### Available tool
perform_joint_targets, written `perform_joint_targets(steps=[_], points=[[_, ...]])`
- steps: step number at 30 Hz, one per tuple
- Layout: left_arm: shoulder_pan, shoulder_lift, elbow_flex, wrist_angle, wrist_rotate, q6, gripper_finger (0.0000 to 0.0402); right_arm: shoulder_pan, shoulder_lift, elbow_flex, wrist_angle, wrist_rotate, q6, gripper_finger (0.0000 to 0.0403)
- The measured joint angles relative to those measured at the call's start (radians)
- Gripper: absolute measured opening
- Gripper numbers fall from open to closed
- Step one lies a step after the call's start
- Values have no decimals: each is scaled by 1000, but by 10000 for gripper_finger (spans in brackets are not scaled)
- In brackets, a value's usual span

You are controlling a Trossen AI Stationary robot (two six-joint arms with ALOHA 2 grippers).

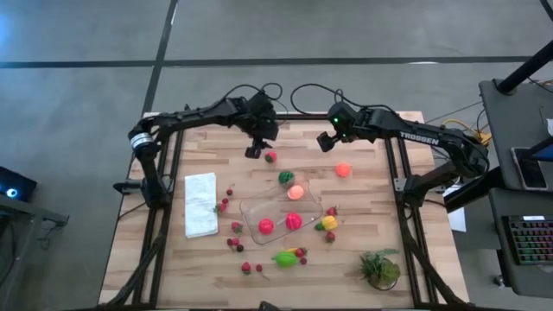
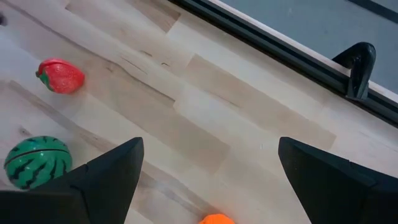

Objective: Pick and placing Produce into tupperware
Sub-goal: Put the watermelon into the transparent bin

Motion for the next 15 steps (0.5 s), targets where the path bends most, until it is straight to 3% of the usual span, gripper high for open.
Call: perform_joint_targets(steps=[4,8,13,15], points=[[-23,27,-22,34,-109,-19,123,0,0,-1,-14,0,0,365],[-64,27,-21,13,-117,-9,123,1,0,-2,-50,0,1,365],[-140,28,-35,22,-152,204,123,1,0,-3,-80,0,-7,365],[-167,31,-50,79,-152,205,123,1,0,-3,-83,0,-10,365]])
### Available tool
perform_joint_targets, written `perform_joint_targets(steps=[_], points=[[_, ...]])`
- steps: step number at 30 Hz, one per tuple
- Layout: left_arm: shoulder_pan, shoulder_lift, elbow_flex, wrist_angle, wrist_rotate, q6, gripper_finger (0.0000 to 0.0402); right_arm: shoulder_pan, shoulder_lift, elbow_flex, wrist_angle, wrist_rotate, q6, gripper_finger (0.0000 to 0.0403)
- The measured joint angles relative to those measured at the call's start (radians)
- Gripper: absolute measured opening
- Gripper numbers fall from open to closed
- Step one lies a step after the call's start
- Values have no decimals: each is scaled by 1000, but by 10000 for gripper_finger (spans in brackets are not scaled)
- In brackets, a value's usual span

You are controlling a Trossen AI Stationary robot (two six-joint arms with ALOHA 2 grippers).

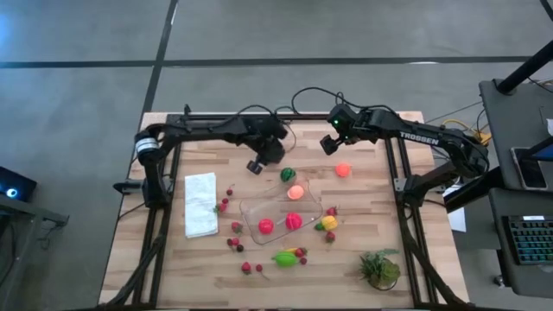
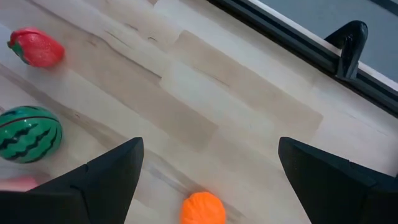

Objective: Pick and placing Produce into tupperware
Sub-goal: Put the watermelon into the transparent bin

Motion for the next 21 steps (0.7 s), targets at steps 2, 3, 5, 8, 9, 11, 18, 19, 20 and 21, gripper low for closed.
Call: perform_joint_targets(steps=[2,3,5,8,9,11,18,19,20,21], points=[[-22,0,-32,63,2,-21,123,0,0,0,-1,0,-9,365],[-31,0,-48,104,2,-28,123,0,0,0,-2,0,-14,365],[-46,2,-72,157,-17,-46,124,1,0,0,-4,0,-16,365],[-65,2,-85,218,-87,-51,140,2,0,0,-10,0,-16,365],[-67,1,-86,228,-111,-51,148,2,0,-1,-10,0,-16,365],[-73,1,-88,248,-177,-50,164,2,0,-1,-10,0,-18,365],[-80,-2,-82,317,-294,-282,185,2,0,-7,-9,0,-18,365],[-81,-2,-84,328,-302,-307,185,2,0,-7,-9,0,-18,365],[-81,-2,-86,336,-306,-328,185,2,0,-8,-9,0,-18,365],[-81,-2,-89,348,-309,-347,185,2,0,-8,-9,0,-18,365]])
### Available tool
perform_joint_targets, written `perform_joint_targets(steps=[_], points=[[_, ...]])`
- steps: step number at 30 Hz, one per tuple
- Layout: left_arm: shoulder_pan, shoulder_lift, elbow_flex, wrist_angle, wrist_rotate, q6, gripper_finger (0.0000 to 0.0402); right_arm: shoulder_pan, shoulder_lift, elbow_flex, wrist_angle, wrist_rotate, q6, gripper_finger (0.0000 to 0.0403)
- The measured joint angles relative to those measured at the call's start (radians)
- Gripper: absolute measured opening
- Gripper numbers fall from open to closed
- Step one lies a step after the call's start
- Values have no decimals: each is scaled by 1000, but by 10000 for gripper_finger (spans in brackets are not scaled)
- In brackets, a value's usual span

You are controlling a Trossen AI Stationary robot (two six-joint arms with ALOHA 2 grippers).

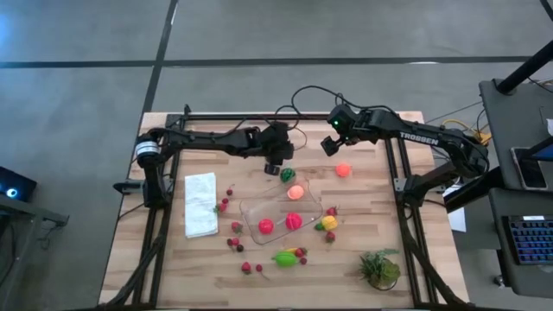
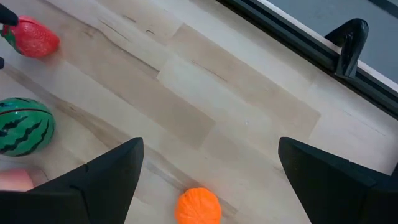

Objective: Pick and placing Produce into tupperware
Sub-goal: Put the watermelon into the transparent bin

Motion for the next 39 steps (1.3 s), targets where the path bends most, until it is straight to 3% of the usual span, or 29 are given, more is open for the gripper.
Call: perform_joint_targets(steps=[8,20,25,30,33,39], points=[[-9,2,-2,25,22,-45,197,0,0,0,3,0,-20,365],[-8,5,-8,-14,20,-25,311,0,0,0,6,0,-23,365],[-8,4,-9,-141,53,88,315,0,0,0,6,0,-23,365],[-10,-3,-7,-117,51,194,315,0,0,0,6,0,-23,365],[-10,-4,-6,-72,50,159,315,0,0,0,6,0,-23,365],[-10,-4,2,-147,55,138,315,0,0,-4,6,0,-32,365]])
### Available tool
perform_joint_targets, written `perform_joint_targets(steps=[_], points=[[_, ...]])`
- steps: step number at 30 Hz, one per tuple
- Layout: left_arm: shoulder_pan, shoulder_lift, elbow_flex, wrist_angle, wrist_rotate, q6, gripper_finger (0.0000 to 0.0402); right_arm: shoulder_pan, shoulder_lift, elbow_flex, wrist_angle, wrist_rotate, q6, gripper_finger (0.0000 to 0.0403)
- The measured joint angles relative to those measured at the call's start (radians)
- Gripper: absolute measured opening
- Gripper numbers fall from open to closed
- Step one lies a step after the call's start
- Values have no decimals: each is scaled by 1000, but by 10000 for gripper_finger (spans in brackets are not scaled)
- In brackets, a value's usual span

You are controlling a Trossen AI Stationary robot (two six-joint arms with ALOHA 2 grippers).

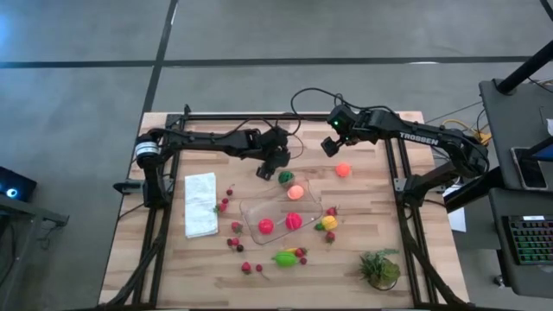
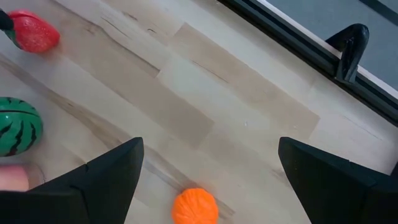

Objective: Pick and placing Produce into tupperware
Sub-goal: Put the watermelon into the transparent bin

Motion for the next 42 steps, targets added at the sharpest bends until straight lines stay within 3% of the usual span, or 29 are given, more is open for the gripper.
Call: perform_joint_targets(steps=[3,8,17,28,32,39,42], points=[[1,0,5,-64,30,3,313,0,0,-4,1,0,-2,365],[8,-2,11,-118,216,6,289,0,0,-20,3,0,-2,365],[46,3,12,-88,279,85,243,0,0,-55,5,0,10,365],[58,6,46,-18,282,80,239,0,0,-58,9,0,53,365],[46,6,53,-12,282,-2,239,0,0,-58,10,0,54,365],[39,8,51,-107,426,-27,239,0,0,-58,32,0,54,365],[39,10,49,-149,431,-25,239,0,0,-58,33,0,54,365]])
